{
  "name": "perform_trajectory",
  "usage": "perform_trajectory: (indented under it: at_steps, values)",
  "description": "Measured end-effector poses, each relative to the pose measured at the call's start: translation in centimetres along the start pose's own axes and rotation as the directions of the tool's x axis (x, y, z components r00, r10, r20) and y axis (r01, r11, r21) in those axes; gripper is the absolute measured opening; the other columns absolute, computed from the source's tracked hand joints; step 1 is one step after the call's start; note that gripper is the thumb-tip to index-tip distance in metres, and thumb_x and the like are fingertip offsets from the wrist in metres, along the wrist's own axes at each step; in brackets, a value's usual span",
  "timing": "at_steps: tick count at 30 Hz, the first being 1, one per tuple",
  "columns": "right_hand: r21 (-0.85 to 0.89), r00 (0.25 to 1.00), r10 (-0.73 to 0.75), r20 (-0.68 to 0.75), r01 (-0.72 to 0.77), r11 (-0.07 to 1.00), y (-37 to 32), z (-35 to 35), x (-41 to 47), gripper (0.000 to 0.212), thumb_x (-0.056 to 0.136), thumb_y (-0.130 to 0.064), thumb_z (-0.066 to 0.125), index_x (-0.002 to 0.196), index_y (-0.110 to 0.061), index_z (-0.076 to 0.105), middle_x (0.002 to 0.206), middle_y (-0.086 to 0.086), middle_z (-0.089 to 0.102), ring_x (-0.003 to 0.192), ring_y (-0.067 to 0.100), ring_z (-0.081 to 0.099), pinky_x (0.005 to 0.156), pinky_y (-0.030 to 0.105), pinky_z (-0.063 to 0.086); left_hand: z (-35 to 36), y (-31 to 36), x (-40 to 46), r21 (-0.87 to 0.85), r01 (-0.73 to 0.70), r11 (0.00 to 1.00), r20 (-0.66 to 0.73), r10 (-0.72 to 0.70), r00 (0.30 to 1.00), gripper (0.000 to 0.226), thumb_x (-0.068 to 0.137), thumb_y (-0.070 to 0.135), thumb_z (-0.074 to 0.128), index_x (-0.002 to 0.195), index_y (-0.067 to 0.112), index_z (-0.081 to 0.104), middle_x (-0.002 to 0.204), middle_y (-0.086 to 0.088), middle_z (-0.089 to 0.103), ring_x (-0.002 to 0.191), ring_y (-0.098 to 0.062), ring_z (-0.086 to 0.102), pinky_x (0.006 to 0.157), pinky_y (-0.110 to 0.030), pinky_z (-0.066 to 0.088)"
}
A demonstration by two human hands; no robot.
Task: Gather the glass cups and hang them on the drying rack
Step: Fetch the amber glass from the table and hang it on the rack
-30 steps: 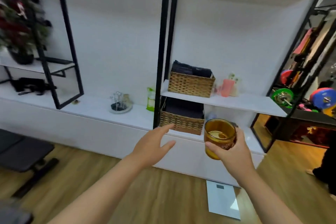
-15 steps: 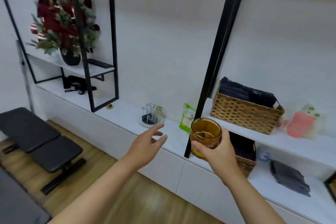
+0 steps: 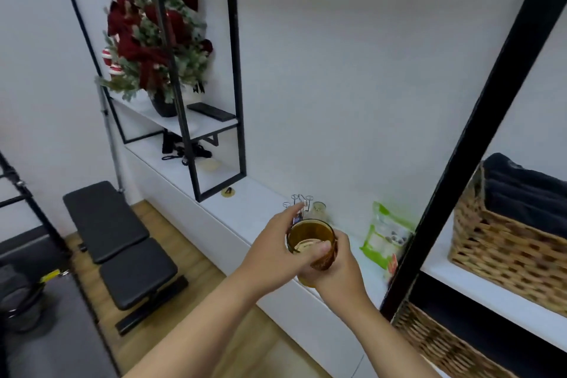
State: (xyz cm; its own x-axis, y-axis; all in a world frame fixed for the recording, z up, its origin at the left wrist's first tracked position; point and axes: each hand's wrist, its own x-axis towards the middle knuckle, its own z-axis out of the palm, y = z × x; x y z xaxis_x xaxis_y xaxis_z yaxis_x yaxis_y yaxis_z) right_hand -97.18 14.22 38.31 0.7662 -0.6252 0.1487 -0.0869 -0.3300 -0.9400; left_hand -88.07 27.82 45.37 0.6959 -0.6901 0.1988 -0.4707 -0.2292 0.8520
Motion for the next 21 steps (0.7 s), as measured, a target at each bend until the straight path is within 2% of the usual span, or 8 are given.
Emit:
perform_trajectory:
  at_steps: [5,8,10,13,16,19,21]
  values:
    - [-0.038,0.996,0.000,0.084,0.003,0.999,2.0,1.6,7.7,0.086,0.060,-0.049,0.088,0.132,-0.056,0.042,0.120,-0.023,0.069,0.105,0.003,0.071,0.083,0.037,0.064,0.5,-1.5,7.2,0.158,0.031,0.987,-0.010,-0.030,0.999,0.110,0.059,0.085,0.073,0.152,0.055,0.025,0.136,0.036,0.036,0.113,0.034,0.032,0.088,-0.003,0.030]
    - [-0.070,0.995,0.008,0.103,-0.001,0.998,2.6,2.2,11.6,0.086,0.060,-0.051,0.085,0.134,-0.050,0.042,0.119,-0.021,0.070,0.104,0.003,0.070,0.085,0.039,0.063,0.5,-3.1,11.2,0.221,0.037,0.974,0.006,-0.040,0.999,0.111,0.060,0.080,0.076,0.154,0.050,0.025,0.143,0.024,0.045,0.121,0.016,0.041,0.096,-0.013,0.036]
    - [-0.090,0.995,0.015,0.095,-0.007,0.996,2.8,2.6,13.7,0.089,0.059,-0.054,0.084,0.136,-0.050,0.040,0.119,-0.022,0.069,0.103,0.002,0.070,0.086,0.036,0.062,0.3,-4.0,13.7,0.241,0.037,0.970,0.009,-0.041,0.999,0.107,0.061,0.075,0.078,0.153,0.050,0.029,0.140,0.020,0.050,0.122,0.006,0.047,0.092,-0.012,0.037]
    - [-0.084,0.997,0.026,0.078,-0.019,0.996,2.7,3.2,16.5,0.091,0.058,-0.058,0.086,0.136,-0.049,0.041,0.122,-0.019,0.069,0.105,0.003,0.070,0.086,0.034,0.062,-0.4,-5.4,17.3,0.217,0.016,0.976,0.029,-0.023,0.999,0.097,0.060,0.071,0.081,0.145,0.056,0.036,0.132,0.021,0.054,0.112,0.006,0.053,0.081,-0.006,0.035]
    - [-0.007,0.997,0.068,0.043,-0.067,0.998,2.3,3.7,19.1,0.090,0.053,-0.059,0.093,0.130,-0.053,0.047,0.121,-0.018,0.070,0.107,0.003,0.070,0.084,0.028,0.061,-1.4,-7.0,21.0,0.145,-0.009,0.989,0.076,-0.002,0.997,0.095,0.059,0.069,0.084,0.141,0.058,0.039,0.127,0.021,0.054,0.110,0.009,0.054,0.079,-0.007,0.040]
    - [0.093,0.994,0.112,-0.005,-0.111,0.990,1.3,4.0,21.4,0.074,0.055,-0.049,0.094,0.115,-0.064,0.055,0.113,-0.027,0.072,0.103,-0.009,0.067,0.074,0.010,0.054,-2.7,-8.2,25.0,0.055,-0.036,0.998,0.143,0.028,0.989,0.094,0.057,0.067,0.087,0.138,0.059,0.040,0.127,0.019,0.056,0.109,0.001,0.058,0.087,-0.020,0.054]
    - [0.160,0.987,0.157,-0.017,-0.152,0.975,0.3,4.4,22.7,0.067,0.058,-0.045,0.095,0.113,-0.063,0.060,0.113,-0.028,0.073,0.105,-0.010,0.066,0.075,0.010,0.054,-3.7,-9.0,27.5,0.003,-0.065,0.998,0.191,0.063,0.980,0.094,0.055,0.067,0.088,0.137,0.059,0.041,0.126,0.019,0.056,0.109,-0.002,0.059,0.089,-0.027,0.058]
